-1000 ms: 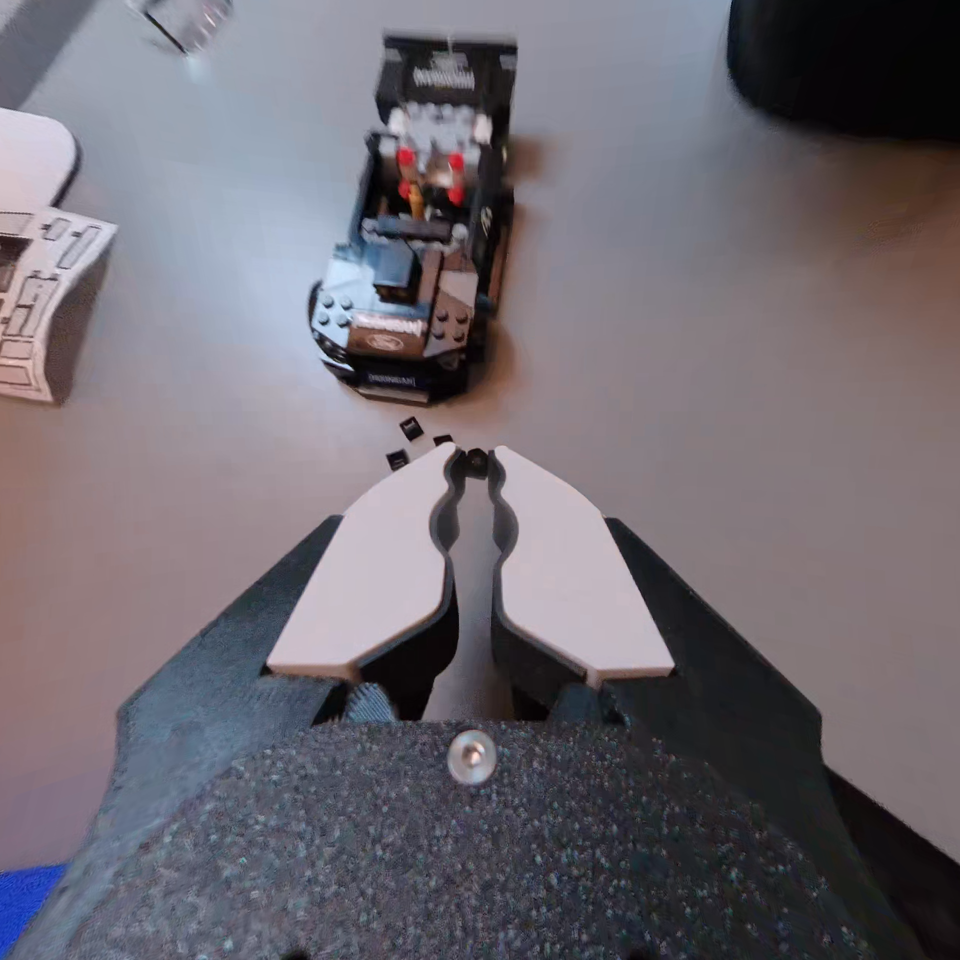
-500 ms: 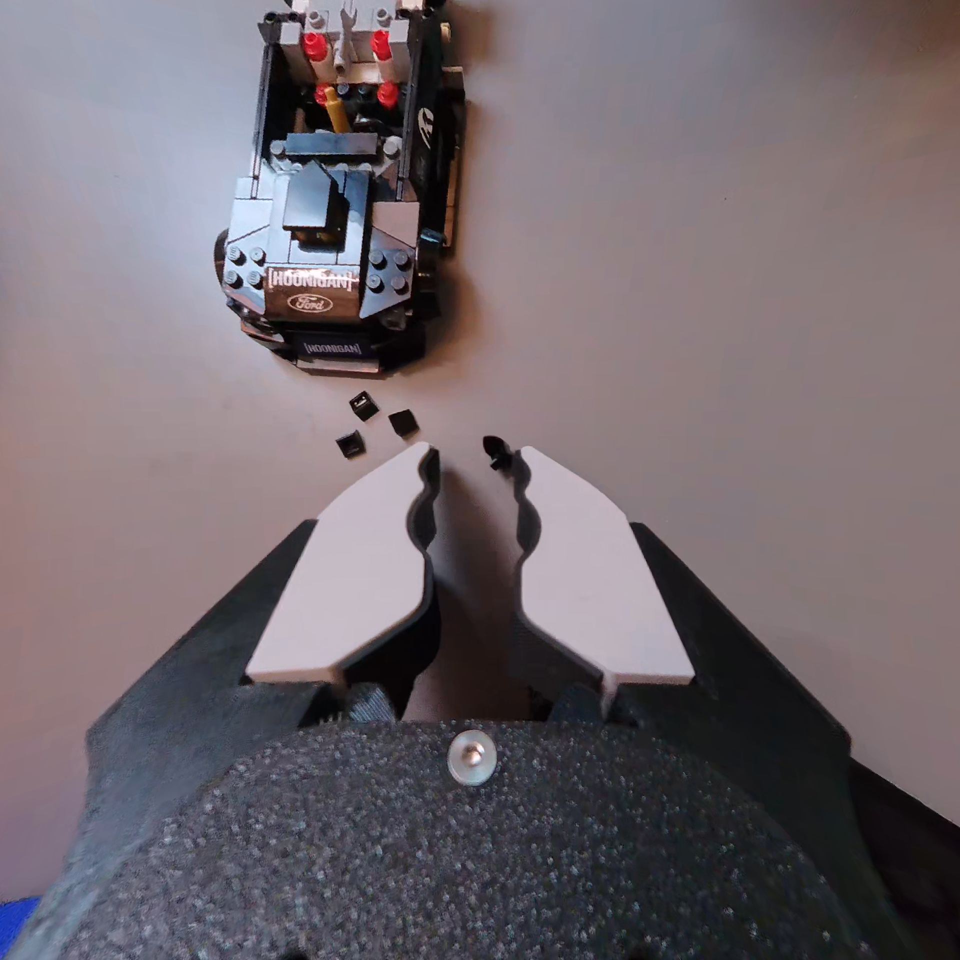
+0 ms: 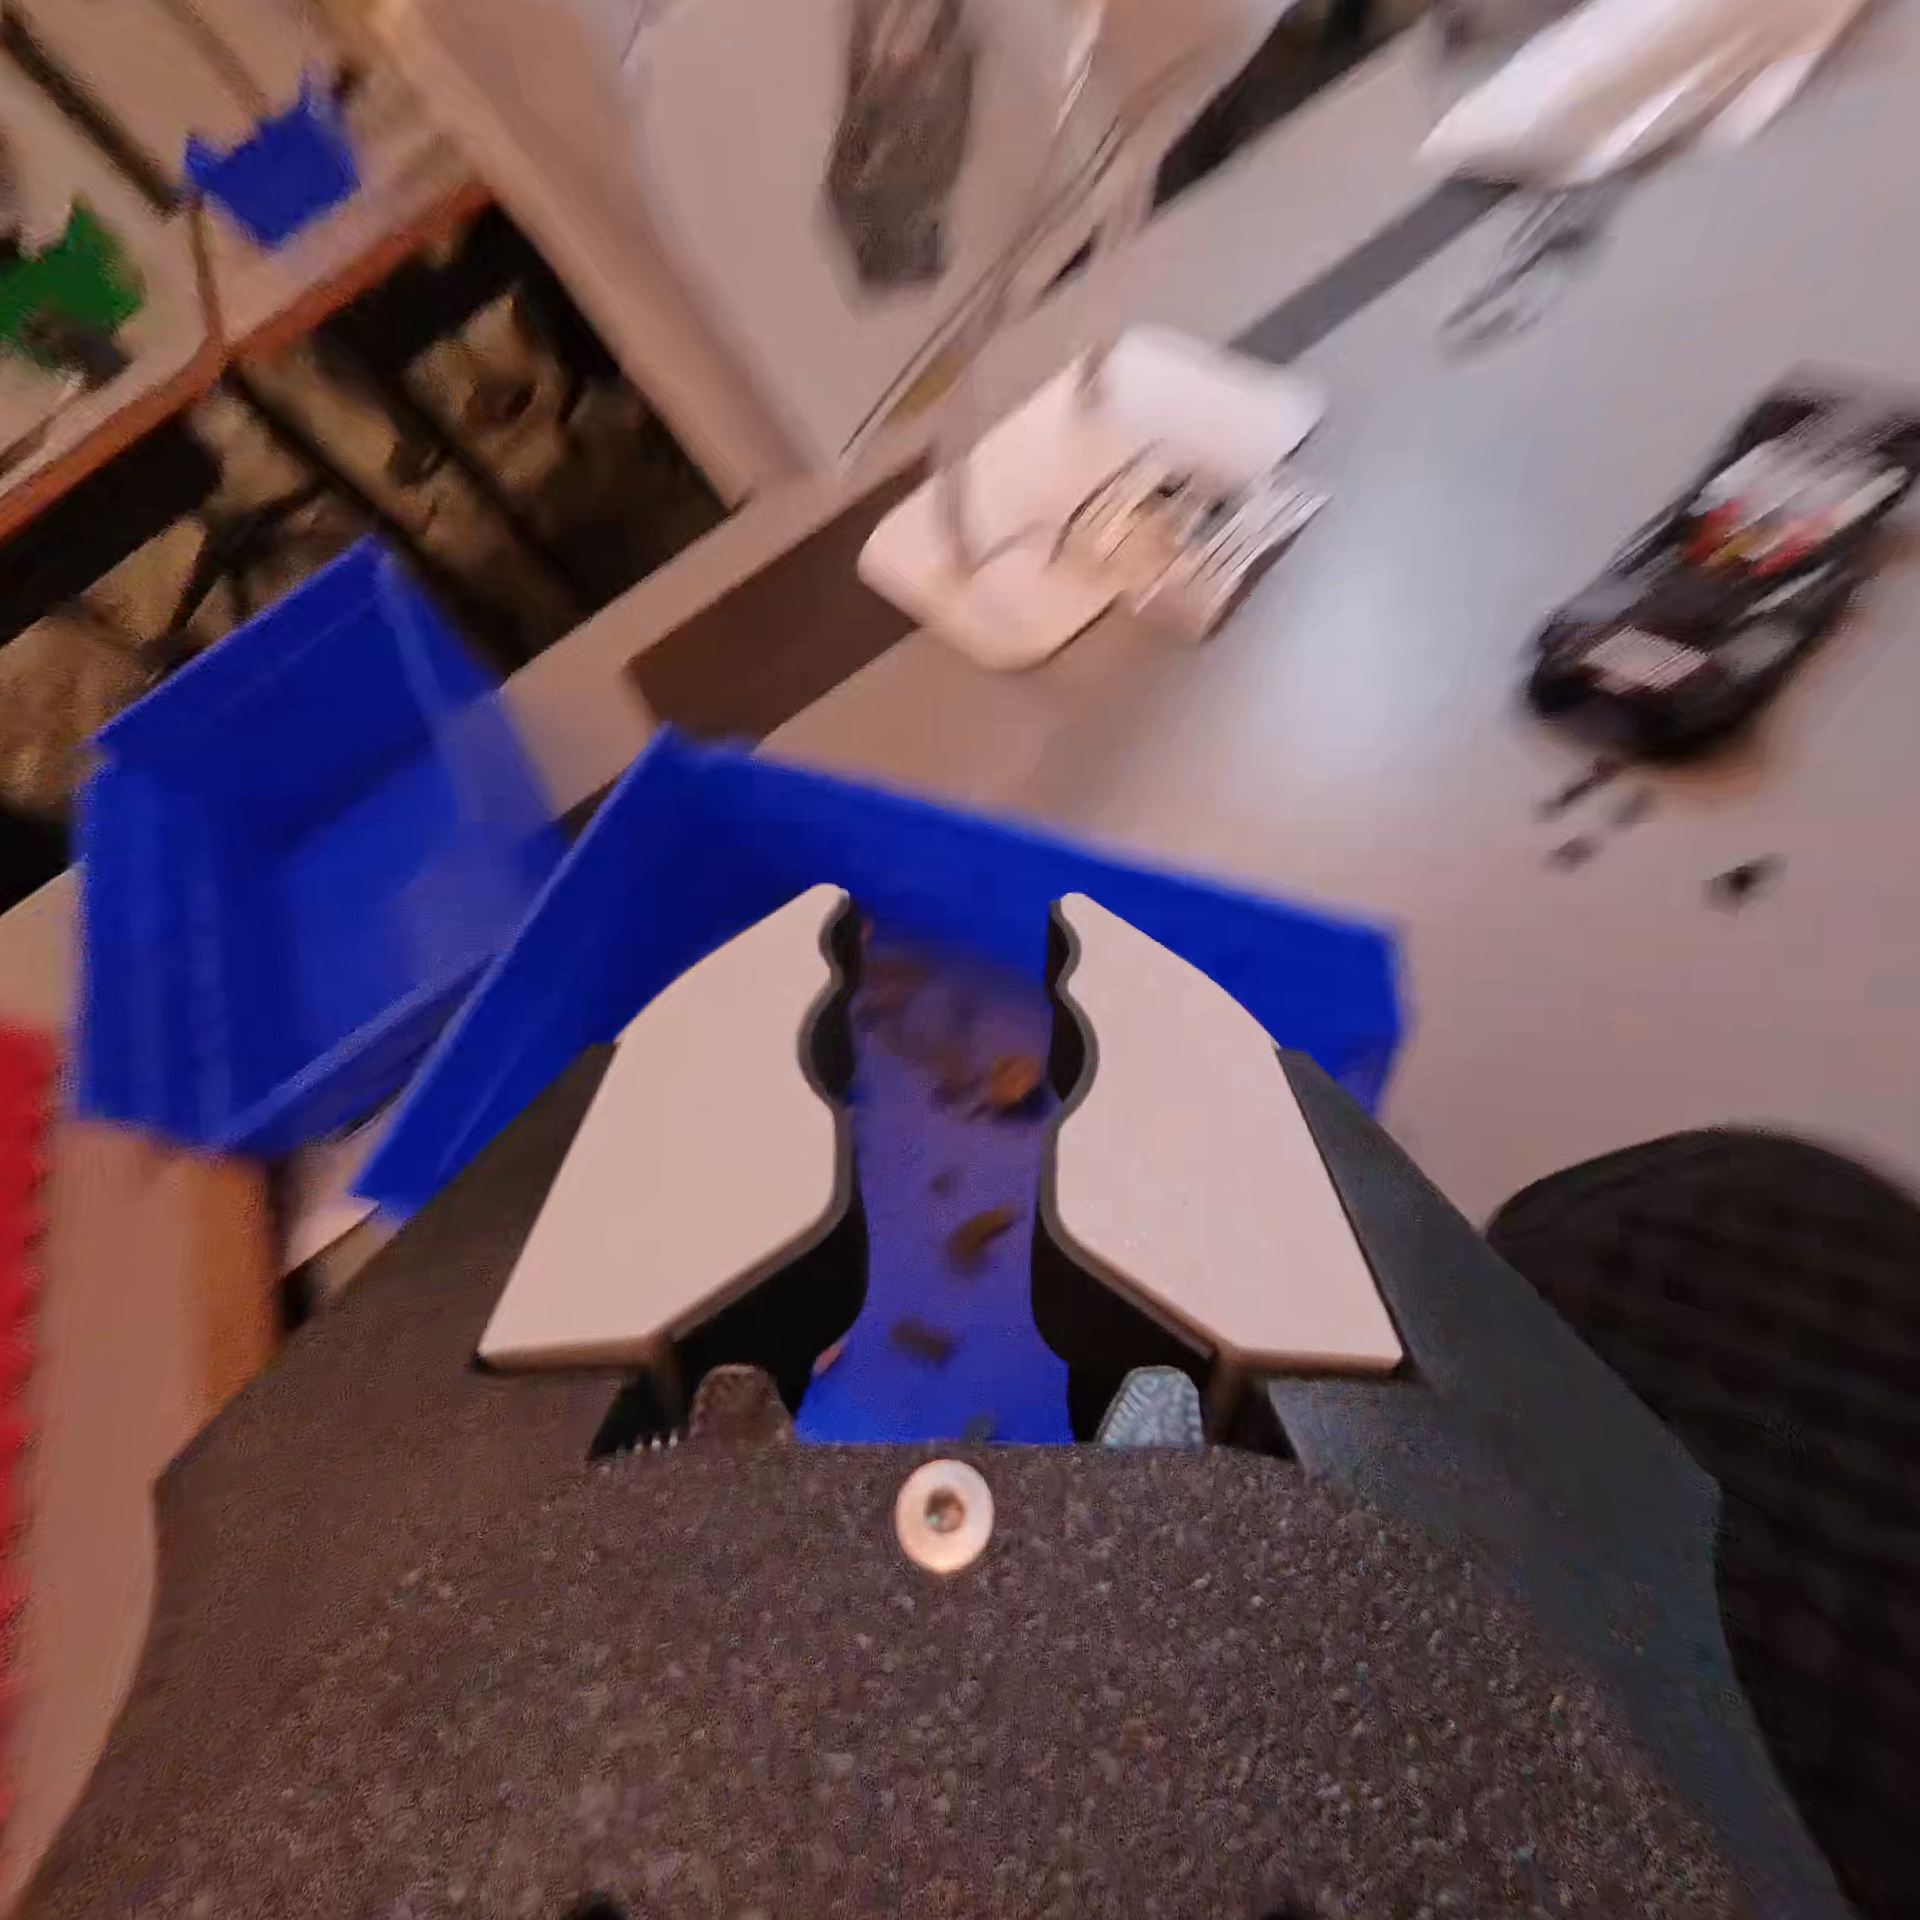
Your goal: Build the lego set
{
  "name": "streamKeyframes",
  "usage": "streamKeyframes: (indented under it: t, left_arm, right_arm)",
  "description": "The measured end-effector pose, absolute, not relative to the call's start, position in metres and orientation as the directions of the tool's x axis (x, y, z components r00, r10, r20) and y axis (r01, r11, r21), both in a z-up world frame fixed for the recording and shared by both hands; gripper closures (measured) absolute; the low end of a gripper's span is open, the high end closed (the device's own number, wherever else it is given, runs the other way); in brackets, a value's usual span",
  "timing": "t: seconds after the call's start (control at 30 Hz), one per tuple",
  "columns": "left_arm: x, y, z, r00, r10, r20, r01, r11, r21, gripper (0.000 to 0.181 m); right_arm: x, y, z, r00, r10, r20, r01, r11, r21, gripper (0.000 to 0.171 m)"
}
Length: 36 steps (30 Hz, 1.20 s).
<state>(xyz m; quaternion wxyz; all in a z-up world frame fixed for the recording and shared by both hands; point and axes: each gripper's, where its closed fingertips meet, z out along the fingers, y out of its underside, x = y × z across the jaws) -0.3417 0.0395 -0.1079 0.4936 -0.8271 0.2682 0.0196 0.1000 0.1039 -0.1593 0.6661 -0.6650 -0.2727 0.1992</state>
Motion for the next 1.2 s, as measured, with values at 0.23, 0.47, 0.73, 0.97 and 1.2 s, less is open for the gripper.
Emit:
streamKeyframes:
  t: [0.23, 0.47, 0.73, 0.97, 1.2]
  left_arm:
    - [-0.414, 0.048, -0.206, 0.748, -0.599, -0.286, -0.662, -0.646, -0.379, 0.164]
    - [-0.416, 0.041, -0.266, 0.602, -0.784, -0.152, -0.798, -0.591, -0.116, 0.160]
    - [-0.402, 0.061, -0.285, 0.532, -0.837, -0.127, -0.846, -0.517, -0.131, 0.154]
    - [-0.387, 0.070, -0.294, 0.467, -0.877, -0.108, -0.882, -0.455, -0.122, 0.151]
    - [-0.379, 0.095, -0.277, 0.480, -0.864, -0.151, -0.869, -0.444, -0.217, 0.166]
  right_arm:
    - [0.100, 0.107, -0.167, 0.785, 0.608, 0.120, 0.129, 0.030, -0.991, 0.135]
    - [0.104, 0.114, -0.176, 0.804, 0.579, 0.139, 0.158, 0.017, -0.987, 0.136]
    - [0.106, 0.120, -0.184, 0.812, 0.567, 0.137, 0.171, -0.008, -0.985, 0.137]
    - [0.108, 0.122, -0.187, 0.819, 0.557, 0.138, 0.177, -0.017, -0.984, 0.138]
    - [0.109, 0.124, -0.190, 0.819, 0.559, 0.134, 0.181, -0.030, -0.983, 0.138]
